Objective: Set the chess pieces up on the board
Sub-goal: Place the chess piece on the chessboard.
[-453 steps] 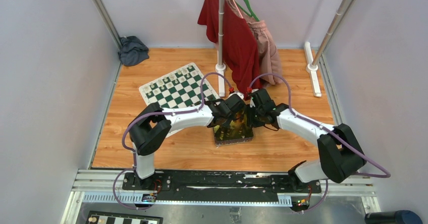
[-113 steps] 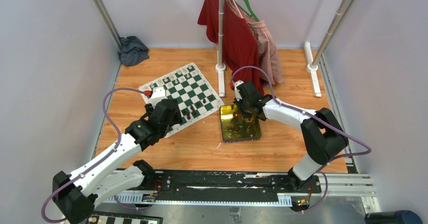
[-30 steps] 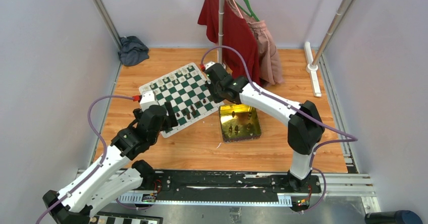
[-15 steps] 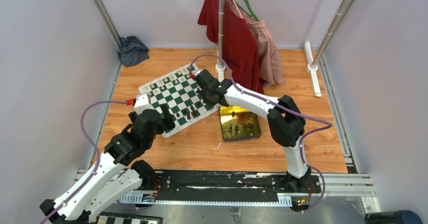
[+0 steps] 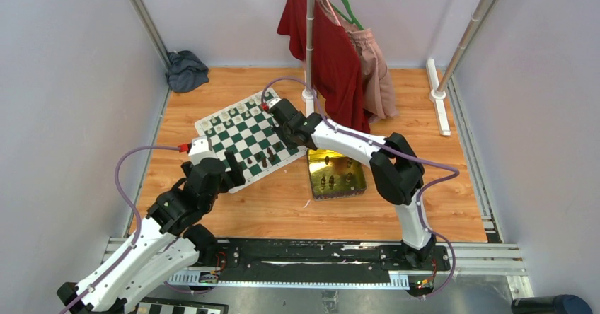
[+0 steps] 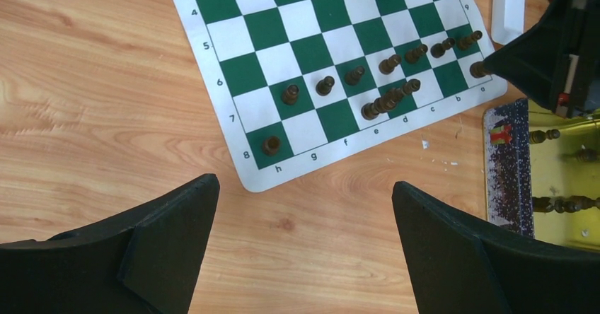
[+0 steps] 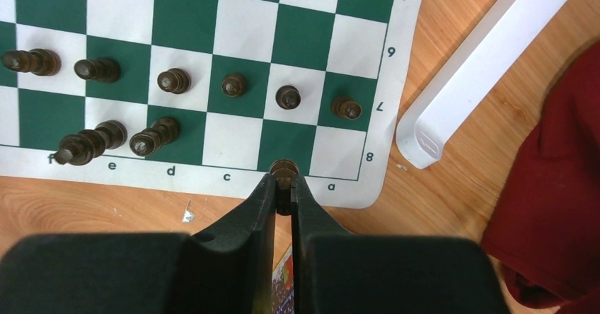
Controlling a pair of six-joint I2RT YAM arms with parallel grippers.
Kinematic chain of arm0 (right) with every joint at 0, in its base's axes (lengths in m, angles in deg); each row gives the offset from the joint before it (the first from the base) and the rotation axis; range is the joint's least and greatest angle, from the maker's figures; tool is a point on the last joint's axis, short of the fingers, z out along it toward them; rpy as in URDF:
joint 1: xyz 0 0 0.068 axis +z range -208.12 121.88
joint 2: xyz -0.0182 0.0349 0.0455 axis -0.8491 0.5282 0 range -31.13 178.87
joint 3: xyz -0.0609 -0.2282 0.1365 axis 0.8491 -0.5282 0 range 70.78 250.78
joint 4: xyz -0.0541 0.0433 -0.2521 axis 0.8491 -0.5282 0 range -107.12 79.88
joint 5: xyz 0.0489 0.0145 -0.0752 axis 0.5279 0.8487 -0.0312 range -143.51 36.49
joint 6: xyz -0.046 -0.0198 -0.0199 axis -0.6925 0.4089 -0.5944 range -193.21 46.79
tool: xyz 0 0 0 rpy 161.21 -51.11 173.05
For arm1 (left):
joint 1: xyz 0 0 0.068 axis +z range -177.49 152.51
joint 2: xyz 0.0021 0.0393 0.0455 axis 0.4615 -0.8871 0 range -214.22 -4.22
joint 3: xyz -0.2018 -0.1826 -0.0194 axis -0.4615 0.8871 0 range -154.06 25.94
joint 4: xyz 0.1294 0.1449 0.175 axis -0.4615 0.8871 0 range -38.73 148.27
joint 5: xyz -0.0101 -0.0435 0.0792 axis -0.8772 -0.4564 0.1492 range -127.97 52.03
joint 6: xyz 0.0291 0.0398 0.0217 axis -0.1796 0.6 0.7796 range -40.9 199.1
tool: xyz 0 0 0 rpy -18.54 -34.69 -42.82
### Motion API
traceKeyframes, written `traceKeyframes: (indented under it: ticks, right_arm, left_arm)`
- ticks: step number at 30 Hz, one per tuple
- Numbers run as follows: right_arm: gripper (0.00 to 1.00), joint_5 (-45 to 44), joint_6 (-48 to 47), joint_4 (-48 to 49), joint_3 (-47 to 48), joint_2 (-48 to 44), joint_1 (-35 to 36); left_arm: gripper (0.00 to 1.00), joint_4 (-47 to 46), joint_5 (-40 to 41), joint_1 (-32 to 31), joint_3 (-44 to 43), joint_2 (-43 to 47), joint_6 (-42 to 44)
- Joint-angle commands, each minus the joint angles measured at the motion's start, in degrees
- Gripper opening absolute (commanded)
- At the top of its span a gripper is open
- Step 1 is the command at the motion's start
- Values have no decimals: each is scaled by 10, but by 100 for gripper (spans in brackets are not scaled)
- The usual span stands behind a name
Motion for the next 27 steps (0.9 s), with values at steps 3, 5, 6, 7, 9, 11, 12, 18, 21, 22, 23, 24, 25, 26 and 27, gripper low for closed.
traceKeyframes:
  ticks: [3, 5, 6, 7, 9, 11, 12, 18, 21, 22, 23, 24, 25, 26, 27]
  right_arm:
    - [0, 0, -22, 13, -2, 34, 8]
    - [0, 0, -26, 19, -2, 38, 8]
    - [0, 0, -28, 21, -4, 40, 8]
    - [0, 0, -29, 25, -5, 42, 8]
    - [0, 0, -29, 27, -4, 47, 8]
    - [0, -1, -29, 29, -3, 50, 8]
    - [0, -1, -29, 31, -4, 52, 8]
    - [0, 1, -29, 33, -3, 62, 7]
    - [0, 2, -29, 36, -5, 66, 6]
    - [0, 2, -29, 37, -4, 68, 6]
    - [0, 1, -29, 37, -5, 68, 6]
    - [0, 0, -29, 38, -5, 69, 5]
    - [0, 0, -29, 39, -6, 69, 5]
    - [0, -1, -29, 40, -7, 69, 4]
    - [0, -1, -29, 40, -8, 69, 3]
  left_arm:
    - [100, -2, -2, -5, 9, 15, -6]
    - [100, -6, -1, -5, 9, 17, -4]
    - [100, -9, -1, -5, 9, 18, -3]
    - [100, -11, -1, -5, 10, 19, -3]
    - [100, -15, 0, -5, 12, 20, -2]
    - [100, -16, -1, -5, 13, 20, -1]
    - [100, -16, 0, -5, 14, 20, -1]
    - [100, -18, 6, -5, 20, 22, 2]
    - [100, -21, 6, -5, 19, 19, 5]
    - [100, -22, 6, -5, 18, 18, 7]
    - [100, -24, 8, -5, 18, 18, 8]
    - [100, -25, 8, -5, 17, 16, 9]
    - [100, -26, 8, -5, 18, 15, 10]
    - [100, -26, 8, -5, 17, 14, 11]
    - [100, -27, 9, -5, 18, 13, 11]
